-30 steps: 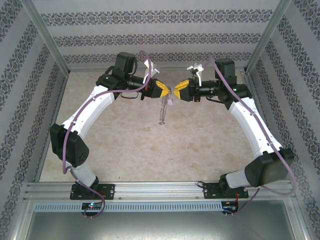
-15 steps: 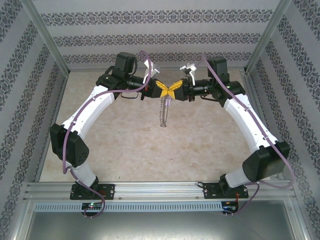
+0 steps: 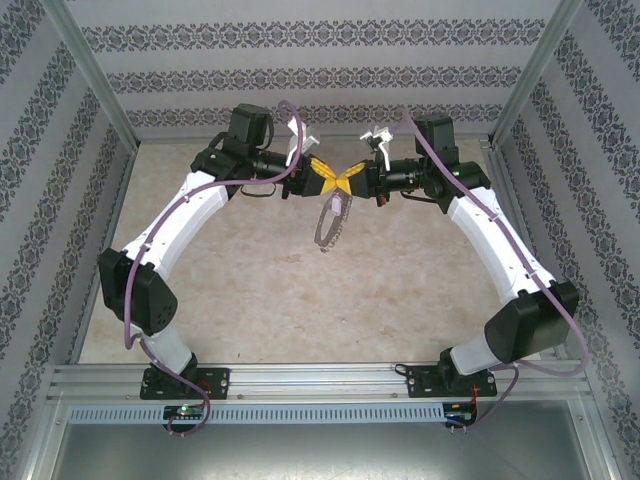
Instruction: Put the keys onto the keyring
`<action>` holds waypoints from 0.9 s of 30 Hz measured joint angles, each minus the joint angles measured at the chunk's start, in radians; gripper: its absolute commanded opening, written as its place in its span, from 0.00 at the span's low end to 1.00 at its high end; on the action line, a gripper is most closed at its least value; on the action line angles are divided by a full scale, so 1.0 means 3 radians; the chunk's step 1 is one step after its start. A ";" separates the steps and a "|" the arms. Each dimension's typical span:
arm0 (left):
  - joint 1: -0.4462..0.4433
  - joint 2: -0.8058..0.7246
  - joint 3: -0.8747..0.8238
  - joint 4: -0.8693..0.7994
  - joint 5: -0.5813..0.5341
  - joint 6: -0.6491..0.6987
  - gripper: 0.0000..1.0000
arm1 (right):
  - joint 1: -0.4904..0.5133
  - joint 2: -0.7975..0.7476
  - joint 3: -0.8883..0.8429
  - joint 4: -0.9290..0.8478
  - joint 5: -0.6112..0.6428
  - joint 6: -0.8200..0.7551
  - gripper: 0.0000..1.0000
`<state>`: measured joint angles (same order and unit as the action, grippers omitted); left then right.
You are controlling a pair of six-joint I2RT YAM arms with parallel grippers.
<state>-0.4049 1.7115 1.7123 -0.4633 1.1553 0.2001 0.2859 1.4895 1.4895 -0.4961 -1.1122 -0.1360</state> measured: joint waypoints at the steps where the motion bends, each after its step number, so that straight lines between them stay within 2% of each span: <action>1: 0.0000 -0.0041 -0.0048 0.0050 -0.0085 -0.0041 0.30 | 0.0001 0.0004 0.0001 0.0001 0.0020 0.0001 0.00; 7: 0.0004 -0.0528 -0.0528 0.0558 -0.0734 -0.0474 0.50 | 0.0001 0.0071 0.0001 0.0000 0.0173 0.0036 0.00; 9: 0.0004 -0.0682 -0.0678 0.0750 -0.0965 -0.0729 0.52 | 0.0001 0.0083 -0.0001 0.0013 0.0248 0.0072 0.00; 14: 0.0004 -0.0874 -0.0997 0.1142 -0.1442 -0.1554 0.57 | 0.0018 0.0083 -0.0080 0.0230 0.0482 0.0256 0.00; 20: 0.0004 -0.0871 -0.1424 0.1432 -0.1713 -0.2653 0.63 | 0.0071 0.0134 -0.0263 0.0614 0.0820 0.0553 0.00; 22: 0.0004 -0.0871 -0.1554 0.1548 -0.1799 -0.3038 0.70 | 0.0089 0.0195 -0.0309 0.0757 0.0941 0.0652 0.00; 27: 0.0004 -0.0886 -0.1778 0.1775 -0.2070 -0.3850 0.74 | 0.0104 0.0364 -0.0370 0.1039 0.1219 0.0882 0.00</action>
<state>-0.4038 1.4456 1.1790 0.0692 0.5343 -0.9550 0.3172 1.5986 1.3785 -0.1844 -0.7464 0.1287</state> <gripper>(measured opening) 0.729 0.049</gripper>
